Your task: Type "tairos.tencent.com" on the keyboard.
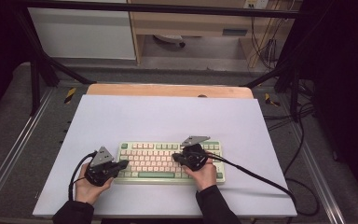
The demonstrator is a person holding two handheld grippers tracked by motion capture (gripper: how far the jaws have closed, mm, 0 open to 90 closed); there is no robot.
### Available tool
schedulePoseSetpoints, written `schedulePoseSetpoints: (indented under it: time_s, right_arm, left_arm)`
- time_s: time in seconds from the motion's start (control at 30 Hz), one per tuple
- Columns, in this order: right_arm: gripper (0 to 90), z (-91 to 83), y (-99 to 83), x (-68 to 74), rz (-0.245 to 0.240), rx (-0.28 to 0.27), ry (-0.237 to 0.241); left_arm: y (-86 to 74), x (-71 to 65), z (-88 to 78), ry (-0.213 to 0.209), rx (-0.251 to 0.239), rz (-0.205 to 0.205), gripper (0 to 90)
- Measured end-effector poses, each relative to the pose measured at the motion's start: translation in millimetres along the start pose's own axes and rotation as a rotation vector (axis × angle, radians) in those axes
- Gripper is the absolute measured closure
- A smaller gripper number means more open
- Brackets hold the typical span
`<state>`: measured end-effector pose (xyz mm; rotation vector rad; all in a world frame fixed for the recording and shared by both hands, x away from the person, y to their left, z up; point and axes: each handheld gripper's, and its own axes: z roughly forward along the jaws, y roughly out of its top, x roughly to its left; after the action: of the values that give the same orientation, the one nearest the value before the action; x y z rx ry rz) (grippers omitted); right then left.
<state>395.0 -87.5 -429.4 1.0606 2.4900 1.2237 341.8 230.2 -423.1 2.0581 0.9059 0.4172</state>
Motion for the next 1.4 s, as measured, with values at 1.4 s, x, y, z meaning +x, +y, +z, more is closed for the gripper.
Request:
schedulePoseSetpoints:
  time_s: [1.4]
  right_arm:
    - [90.0,-47.2,-10.4,-1.4,-0.008,-0.013,0.015]
  left_arm:
    - [10.6,-4.6,1.0,-0.005,0.000,0.004,89.8]
